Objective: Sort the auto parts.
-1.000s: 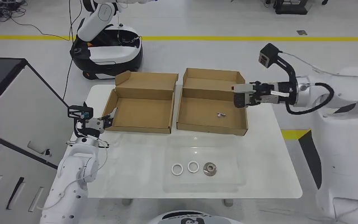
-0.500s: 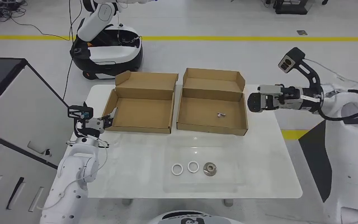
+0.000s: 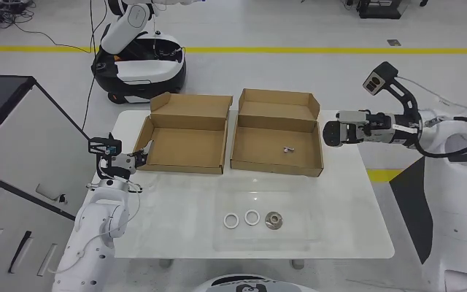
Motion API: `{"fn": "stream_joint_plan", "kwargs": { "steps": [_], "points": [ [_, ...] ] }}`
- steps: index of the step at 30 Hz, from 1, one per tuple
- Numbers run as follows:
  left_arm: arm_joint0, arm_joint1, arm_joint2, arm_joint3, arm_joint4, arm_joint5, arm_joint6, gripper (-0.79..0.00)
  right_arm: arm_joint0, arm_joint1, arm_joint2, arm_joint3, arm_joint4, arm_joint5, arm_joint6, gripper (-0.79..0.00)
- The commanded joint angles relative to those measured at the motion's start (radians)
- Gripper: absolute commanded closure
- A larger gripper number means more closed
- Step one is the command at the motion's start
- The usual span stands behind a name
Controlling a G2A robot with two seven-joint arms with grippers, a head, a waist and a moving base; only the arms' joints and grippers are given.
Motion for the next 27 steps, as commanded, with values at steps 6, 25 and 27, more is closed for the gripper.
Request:
{"fn": "stream_joint_plan", "kwargs": {
  "steps": [6,25,27],
  "points": [
    [-0.04,0.003,0.029,-0.095,0.089,-0.05,-0.123,-0.785,0.0,0.0,0.0,0.0,0.0,0.0,0.0,-0.785],
    [-0.129,0.0,0.178,-0.313,0.018,-0.274,-0.403,-0.785,0.0,0.0,0.0,0.0,0.0,0.0,0.0,-0.785],
    [-0.129,0.0,0.178,-0.313,0.018,-0.274,-0.403,-0.785,0.0,0.0,0.0,0.0,0.0,0.0,0.0,-0.785]
  ]
}}
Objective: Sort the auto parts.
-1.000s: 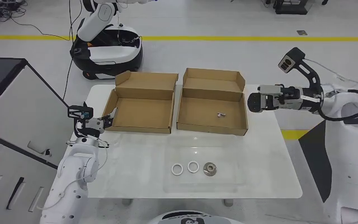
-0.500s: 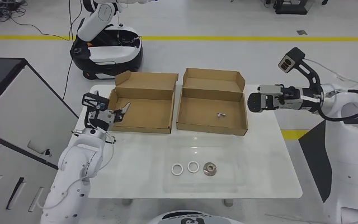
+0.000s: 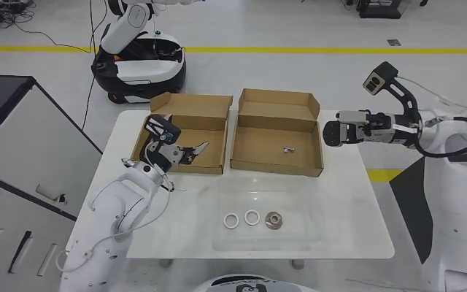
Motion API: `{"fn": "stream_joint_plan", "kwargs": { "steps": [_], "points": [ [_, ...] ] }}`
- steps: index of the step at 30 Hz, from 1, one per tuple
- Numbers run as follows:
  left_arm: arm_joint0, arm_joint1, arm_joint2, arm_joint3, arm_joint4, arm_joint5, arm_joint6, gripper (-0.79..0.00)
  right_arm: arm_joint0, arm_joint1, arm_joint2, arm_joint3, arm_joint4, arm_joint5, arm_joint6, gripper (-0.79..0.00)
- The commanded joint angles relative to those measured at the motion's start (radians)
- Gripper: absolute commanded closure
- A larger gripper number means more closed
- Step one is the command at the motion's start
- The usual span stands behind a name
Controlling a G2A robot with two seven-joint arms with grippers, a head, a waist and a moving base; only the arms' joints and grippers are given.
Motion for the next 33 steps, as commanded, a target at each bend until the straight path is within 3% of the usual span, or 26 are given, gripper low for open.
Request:
{"fn": "stream_joint_plan", "kwargs": {
  "steps": [1,26,33],
  "points": [
    [0.0,0.0,0.0,0.0,0.0,0.0,0.0,-0.785,0.0,0.0,0.0,0.0,0.0,0.0,0.0,-0.785],
    [-0.001,0.0,0.001,0.003,0.002,0.002,-0.005,-0.785,0.0,0.0,0.0,0.0,0.0,0.0,0.0,-0.785],
    [-0.152,-0.007,0.09,-0.003,-0.067,-0.061,-0.192,-0.785,0.0,0.0,0.0,0.0,0.0,0.0,0.0,-0.785]
  ]
}}
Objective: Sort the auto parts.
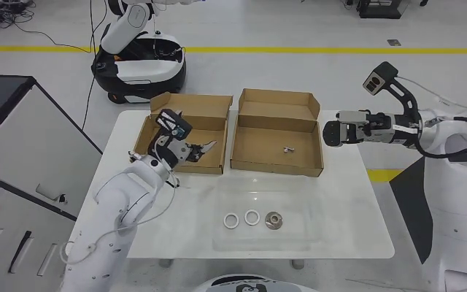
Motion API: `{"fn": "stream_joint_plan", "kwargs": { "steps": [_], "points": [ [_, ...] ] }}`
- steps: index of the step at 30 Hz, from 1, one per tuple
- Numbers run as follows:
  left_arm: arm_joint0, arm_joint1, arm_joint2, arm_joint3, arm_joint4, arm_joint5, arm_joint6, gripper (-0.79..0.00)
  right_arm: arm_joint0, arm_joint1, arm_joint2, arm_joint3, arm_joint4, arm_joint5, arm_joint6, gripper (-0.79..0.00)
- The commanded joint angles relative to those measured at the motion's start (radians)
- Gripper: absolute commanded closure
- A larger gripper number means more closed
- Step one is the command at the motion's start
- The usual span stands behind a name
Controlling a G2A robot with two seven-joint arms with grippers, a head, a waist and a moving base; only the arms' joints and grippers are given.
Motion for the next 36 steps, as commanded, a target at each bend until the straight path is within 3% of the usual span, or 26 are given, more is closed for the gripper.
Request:
{"fn": "stream_joint_plan", "kwargs": {
  "steps": [1,11,18,25,36],
  "points": [
    [-0.061,-0.005,0.041,-0.015,-0.061,-0.011,-0.075,-0.785,0.0,0.0,0.0,0.0,0.0,0.0,0.0,-0.785],
    [-0.345,-0.039,0.285,0.057,-0.247,-0.009,-0.419,-0.785,0.0,0.0,0.0,0.0,0.0,0.0,0.0,-0.785],
    [-0.485,-0.069,0.436,0.132,-0.352,0.031,-0.591,-0.785,0.0,0.0,0.0,0.0,0.0,0.0,0.0,-0.785],
    [-0.556,-0.096,0.546,0.161,-0.453,0.098,-0.712,-0.785,0.0,0.0,0.0,0.0,0.0,0.0,0.0,-0.785],
    [-0.556,-0.096,0.546,0.161,-0.453,0.098,-0.712,-0.785,0.0,0.0,0.0,0.0,0.0,0.0,0.0,-0.785]
  ]
}}
